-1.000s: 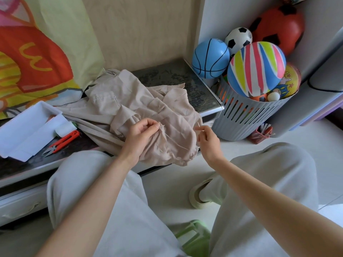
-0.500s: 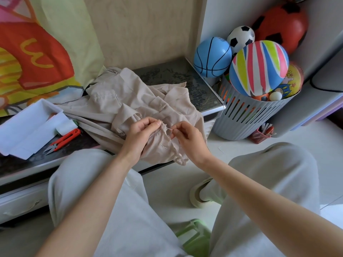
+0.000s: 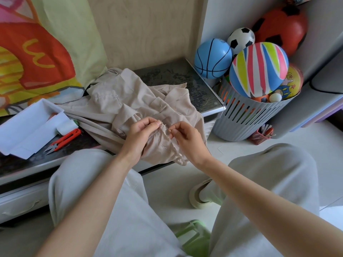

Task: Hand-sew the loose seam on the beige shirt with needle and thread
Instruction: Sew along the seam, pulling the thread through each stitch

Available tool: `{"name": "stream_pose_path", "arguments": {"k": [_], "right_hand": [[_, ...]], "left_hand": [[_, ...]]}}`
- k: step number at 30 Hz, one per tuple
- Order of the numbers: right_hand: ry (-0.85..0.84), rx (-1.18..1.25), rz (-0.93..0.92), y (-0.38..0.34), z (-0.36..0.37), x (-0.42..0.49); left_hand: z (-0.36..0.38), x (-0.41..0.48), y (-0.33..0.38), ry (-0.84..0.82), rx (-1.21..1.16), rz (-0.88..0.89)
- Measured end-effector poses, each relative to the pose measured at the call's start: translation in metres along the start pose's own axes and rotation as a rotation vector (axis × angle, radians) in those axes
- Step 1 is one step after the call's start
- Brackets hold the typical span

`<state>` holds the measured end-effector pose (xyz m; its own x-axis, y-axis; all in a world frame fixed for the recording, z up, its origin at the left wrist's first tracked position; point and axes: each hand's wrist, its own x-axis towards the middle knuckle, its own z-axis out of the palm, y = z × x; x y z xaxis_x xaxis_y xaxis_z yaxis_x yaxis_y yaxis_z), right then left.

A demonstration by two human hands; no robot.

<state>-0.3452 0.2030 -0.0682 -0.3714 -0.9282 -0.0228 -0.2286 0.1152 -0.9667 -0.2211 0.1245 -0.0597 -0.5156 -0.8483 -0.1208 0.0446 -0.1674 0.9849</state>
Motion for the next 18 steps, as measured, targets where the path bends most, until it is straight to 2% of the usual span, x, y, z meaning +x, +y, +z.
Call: {"name": "stream_pose_path", "arguments": {"k": [6, 12, 18], "right_hand": [[-0.003, 0.058, 0.019, 0.0013, 0.0032, -0.001], [0.004, 0.114, 0.05, 0.003, 0.0063, -0.0005], [0.014, 0.164, 0.072, 0.0035, 0.0086, 0.0011]], "left_hand": [[0.0019, -0.001, 0.0014, -0.021, -0.07, -0.057], [-0.004, 0.0017, -0.0024, -0.066, -0.075, 0.035], [-0.0009, -0.0003, -0.0029, -0.142, -0.075, 0.015]]}}
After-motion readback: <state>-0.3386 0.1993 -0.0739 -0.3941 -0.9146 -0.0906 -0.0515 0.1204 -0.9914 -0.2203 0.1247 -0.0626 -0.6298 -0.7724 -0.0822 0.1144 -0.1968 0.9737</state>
